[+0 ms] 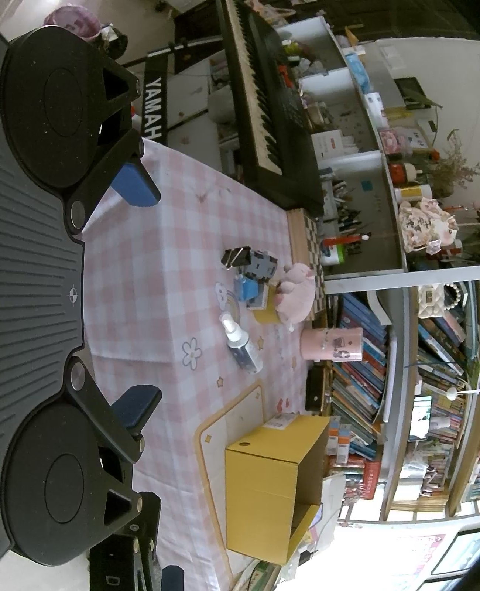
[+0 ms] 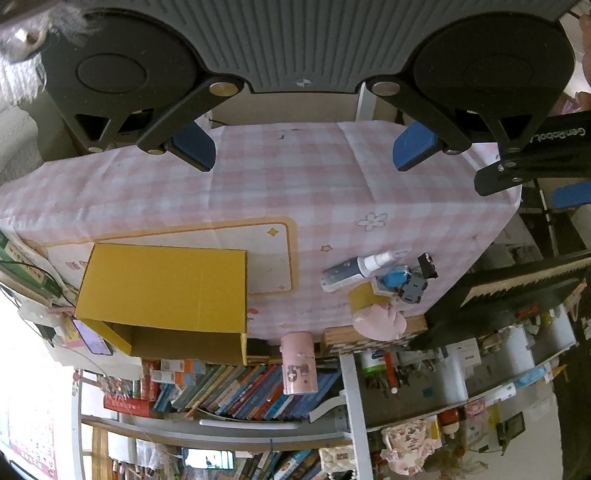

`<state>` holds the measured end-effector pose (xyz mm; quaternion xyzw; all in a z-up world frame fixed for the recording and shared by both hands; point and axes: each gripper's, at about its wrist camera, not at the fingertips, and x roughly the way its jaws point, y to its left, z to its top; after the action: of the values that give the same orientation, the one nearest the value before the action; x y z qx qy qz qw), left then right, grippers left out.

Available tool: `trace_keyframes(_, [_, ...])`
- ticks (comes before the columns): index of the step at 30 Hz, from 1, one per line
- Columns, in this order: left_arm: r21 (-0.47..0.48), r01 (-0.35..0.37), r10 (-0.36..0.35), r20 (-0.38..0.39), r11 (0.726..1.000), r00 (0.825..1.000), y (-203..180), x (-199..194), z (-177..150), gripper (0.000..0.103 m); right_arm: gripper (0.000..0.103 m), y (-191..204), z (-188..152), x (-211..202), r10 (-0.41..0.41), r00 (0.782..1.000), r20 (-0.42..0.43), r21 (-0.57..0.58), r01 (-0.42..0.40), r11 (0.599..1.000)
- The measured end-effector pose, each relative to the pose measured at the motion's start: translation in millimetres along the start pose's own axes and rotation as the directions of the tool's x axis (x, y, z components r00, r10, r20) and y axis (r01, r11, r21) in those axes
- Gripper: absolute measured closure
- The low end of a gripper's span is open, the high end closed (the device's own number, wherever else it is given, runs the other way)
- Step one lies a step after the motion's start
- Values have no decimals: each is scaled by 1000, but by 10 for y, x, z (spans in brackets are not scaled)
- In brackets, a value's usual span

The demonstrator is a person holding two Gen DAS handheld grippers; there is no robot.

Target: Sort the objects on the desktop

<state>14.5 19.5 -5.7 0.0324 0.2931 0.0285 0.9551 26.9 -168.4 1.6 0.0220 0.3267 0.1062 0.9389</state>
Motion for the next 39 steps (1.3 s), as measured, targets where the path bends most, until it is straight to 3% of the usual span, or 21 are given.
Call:
trace_keyframes(7, [2, -2, 2, 0, 1000, 1000, 0, -3, 2, 0, 0, 57, 4, -13, -12, 1000, 11, -40, 13, 999])
trace_keyframes(27, [7, 13, -13, -6, 1000, 1000, 30, -6, 21, 0, 0, -24, -4, 55, -1, 999, -38, 19, 2, 1000])
trace_keyframes(39, [13, 20, -20, 2, 1000, 1000, 29, 16, 12, 0, 0, 51, 12, 63, 4, 999, -41, -8, -4, 1000])
